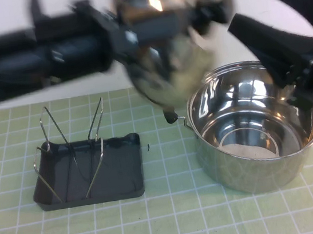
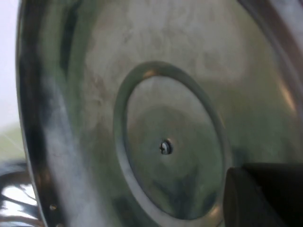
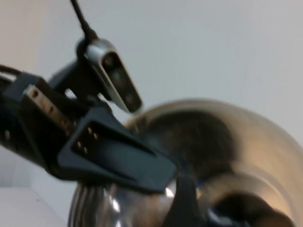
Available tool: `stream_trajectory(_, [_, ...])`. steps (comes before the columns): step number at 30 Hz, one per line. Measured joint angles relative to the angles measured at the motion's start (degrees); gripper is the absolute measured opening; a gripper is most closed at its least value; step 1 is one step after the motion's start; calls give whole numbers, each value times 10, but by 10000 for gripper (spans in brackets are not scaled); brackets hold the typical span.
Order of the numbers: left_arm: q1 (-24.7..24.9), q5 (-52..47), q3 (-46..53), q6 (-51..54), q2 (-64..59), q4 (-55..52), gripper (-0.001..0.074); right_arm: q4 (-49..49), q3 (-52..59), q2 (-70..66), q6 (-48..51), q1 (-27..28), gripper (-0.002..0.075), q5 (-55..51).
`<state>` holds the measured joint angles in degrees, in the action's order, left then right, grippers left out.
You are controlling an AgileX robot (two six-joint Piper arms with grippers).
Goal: Put pot lid on rack
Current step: Place the pot lid on the pot rack
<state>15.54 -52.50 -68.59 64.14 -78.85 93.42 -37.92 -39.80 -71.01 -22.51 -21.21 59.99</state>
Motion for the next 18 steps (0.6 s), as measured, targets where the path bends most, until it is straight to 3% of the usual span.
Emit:
stream_trajectory(2, [-9, 46, 0, -8, 41, -54, 107, 0, 0, 11, 0, 0, 546, 1])
stream_trajectory(5, [-13, 106, 0, -91, 107, -219, 107, 0, 0, 26, 0, 0, 546, 1])
stream_trajectory(9, [-14, 96, 0, -219, 142, -386, 107, 5, 0, 32, 10, 0, 546, -1])
stream_trajectory(18, [-14, 134, 57, -272, 112, -486, 107, 9, 0, 32, 22, 0, 546, -25])
